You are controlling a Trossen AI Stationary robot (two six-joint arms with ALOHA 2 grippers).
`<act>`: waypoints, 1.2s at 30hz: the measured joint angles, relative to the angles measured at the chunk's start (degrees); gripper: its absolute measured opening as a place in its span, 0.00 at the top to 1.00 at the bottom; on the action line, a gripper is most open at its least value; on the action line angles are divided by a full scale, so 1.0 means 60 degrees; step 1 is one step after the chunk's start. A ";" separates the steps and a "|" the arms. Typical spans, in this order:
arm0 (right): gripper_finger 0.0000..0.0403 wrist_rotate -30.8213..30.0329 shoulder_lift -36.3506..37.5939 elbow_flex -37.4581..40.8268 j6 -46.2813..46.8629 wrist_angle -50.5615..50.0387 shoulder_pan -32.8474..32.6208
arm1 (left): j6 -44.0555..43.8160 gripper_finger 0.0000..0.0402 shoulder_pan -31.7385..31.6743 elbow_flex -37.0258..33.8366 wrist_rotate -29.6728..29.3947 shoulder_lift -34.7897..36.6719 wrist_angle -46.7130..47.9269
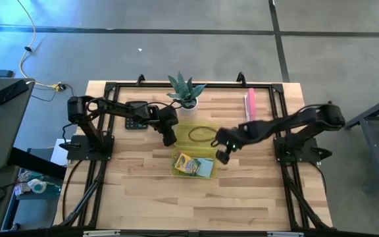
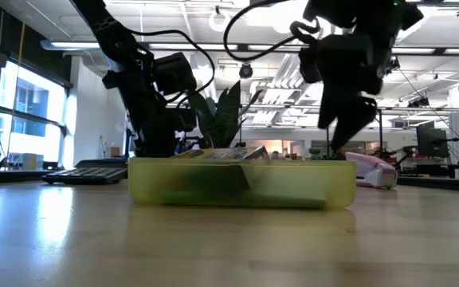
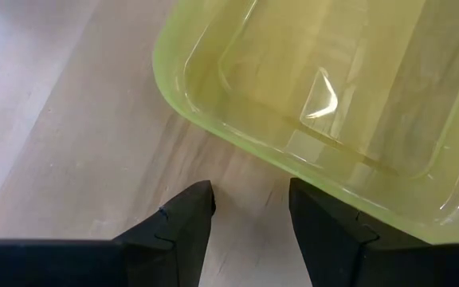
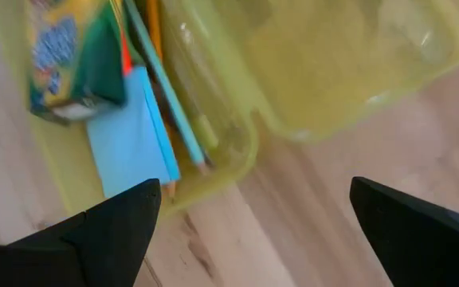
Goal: Pack school essentials
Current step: Close the yellow school supplies box
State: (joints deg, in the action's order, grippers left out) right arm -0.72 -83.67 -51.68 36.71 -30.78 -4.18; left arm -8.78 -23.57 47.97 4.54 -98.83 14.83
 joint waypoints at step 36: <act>0.51 -0.1233 -0.1883 0.0003 0.1737 0.0622 -0.1305 | 0.0685 0.60 0.0708 -0.0007 0.0694 -0.0018 -0.0321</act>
State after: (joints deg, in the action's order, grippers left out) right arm -8.11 -94.97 -51.66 47.13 -27.05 -12.01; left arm -4.67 -19.33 47.92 8.70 -98.94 12.91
